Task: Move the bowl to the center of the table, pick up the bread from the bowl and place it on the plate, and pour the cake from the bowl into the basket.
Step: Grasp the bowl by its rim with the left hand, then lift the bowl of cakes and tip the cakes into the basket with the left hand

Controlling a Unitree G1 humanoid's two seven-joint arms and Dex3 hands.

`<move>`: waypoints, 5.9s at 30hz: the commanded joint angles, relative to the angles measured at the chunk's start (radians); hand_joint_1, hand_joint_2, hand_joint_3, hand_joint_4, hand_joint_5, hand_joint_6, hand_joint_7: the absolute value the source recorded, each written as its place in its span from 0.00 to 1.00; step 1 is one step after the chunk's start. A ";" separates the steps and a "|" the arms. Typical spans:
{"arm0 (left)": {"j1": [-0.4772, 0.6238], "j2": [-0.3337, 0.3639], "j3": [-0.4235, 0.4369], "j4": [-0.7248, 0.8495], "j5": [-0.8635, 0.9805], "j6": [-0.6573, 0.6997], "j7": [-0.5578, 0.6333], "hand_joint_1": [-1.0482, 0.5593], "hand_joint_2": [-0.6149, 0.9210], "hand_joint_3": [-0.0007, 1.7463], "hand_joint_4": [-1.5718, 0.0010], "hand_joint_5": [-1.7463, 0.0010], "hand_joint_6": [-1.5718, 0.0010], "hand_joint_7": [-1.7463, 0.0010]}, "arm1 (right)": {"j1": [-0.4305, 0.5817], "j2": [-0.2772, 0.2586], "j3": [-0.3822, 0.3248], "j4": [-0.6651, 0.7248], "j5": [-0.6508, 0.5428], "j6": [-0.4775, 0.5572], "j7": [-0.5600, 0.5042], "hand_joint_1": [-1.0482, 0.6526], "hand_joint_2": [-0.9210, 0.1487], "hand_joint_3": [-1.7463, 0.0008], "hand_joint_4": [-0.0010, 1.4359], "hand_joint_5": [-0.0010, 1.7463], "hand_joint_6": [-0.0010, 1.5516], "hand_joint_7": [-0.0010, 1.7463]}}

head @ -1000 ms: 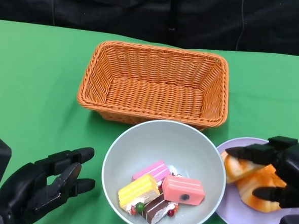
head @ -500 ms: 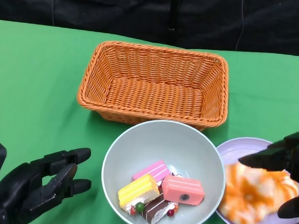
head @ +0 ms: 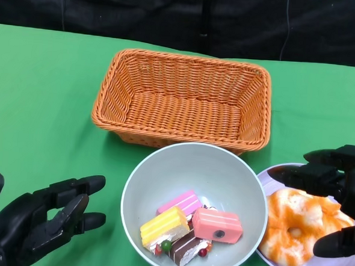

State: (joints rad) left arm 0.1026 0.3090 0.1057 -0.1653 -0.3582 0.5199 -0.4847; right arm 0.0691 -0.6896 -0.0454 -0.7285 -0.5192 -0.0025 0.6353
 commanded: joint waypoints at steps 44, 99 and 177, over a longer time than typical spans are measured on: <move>-0.090 0.274 -0.194 0.068 1.384 -1.282 0.789 0.42 0.94 0.01 0.80 0.59 0.61 0.97 | 0.347 0.648 -0.055 0.165 0.573 -0.357 -0.533 0.62 0.42 0.21 0.63 1.00 0.49 0.93; -0.850 0.258 -1.145 0.967 1.949 -1.012 1.767 0.38 0.93 0.00 0.77 0.39 0.47 0.92 | 0.388 0.647 -0.013 0.193 0.589 -0.427 -0.512 0.64 0.40 0.22 0.60 1.00 0.44 0.93; -0.316 0.488 -0.543 0.112 1.310 -1.374 0.998 0.44 0.80 0.44 0.36 0.00 0.49 0.09 | 0.391 0.661 0.015 0.193 0.565 -0.433 -0.515 0.67 0.39 0.20 0.62 1.00 0.43 0.95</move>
State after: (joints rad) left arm -0.2409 0.7667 -0.4798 0.0000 1.0255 -0.8498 0.5500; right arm 0.4583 -0.0280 -0.0291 -0.5338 0.0496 -0.4221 0.1297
